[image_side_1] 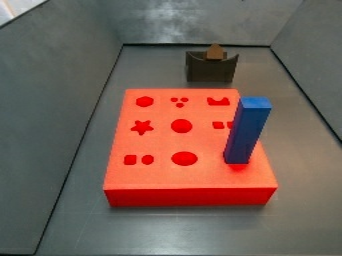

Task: Pick up the 3 prong object. Move up. Rotate the 3 prong object. Place the 3 prong object on the fixture. Regrasp the 3 prong object. Move to above the board. Insert the 3 prong object.
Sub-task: Regrasp the 3 prong object.

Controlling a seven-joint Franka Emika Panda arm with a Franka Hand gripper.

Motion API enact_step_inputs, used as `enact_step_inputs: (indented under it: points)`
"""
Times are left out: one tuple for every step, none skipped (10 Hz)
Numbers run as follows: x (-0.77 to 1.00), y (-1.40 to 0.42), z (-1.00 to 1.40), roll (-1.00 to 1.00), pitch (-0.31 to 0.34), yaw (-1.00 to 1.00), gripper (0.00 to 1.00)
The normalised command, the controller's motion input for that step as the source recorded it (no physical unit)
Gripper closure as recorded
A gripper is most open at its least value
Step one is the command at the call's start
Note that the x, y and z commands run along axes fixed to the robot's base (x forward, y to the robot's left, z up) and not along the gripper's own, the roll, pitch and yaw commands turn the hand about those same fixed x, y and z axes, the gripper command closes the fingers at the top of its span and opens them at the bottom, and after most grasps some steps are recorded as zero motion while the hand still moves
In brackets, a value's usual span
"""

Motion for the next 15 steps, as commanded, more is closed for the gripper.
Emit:
enact_step_inputs:
  points:
    - [0.03,-0.02,-0.01,1.0,0.014,0.05,0.0]
    - [0.04,-0.02,-0.01,1.0,0.02,0.05,0.0]
    - [0.05,-0.03,-0.01,1.0,0.035,0.06,0.0]
    - [0.07,-0.03,-0.01,1.0,0.056,0.06,0.0]
    - [0.08,-0.03,-0.01,1.0,0.077,0.07,0.0]
    - [0.1,-0.04,-0.02,1.0,0.112,0.09,0.0]
    - [0.1,-0.04,-0.02,1.0,0.144,0.11,0.0]
    - [0.11,-0.04,-0.02,0.91,0.15,0.12,0.0]
    - [0.11,-0.05,-0.02,0.6,0.141,0.14,0.0]
    - [0.11,-0.05,-0.02,0.48,0.136,0.15,0.0]
    - [0.11,-0.04,-0.01,0.27,0.114,0.17,0.0]
    - [0.04,0.08,-1.0,0.22,0.066,0.15,0.0]
    - [0.04,0.07,-1.0,0.21,0.038,0.15,0.0]
    - [0.04,0.07,-1.0,0.2,0.021,0.14,0.0]
    - [0.06,0.06,-1.0,0.14,-0.009,0.13,0.0]
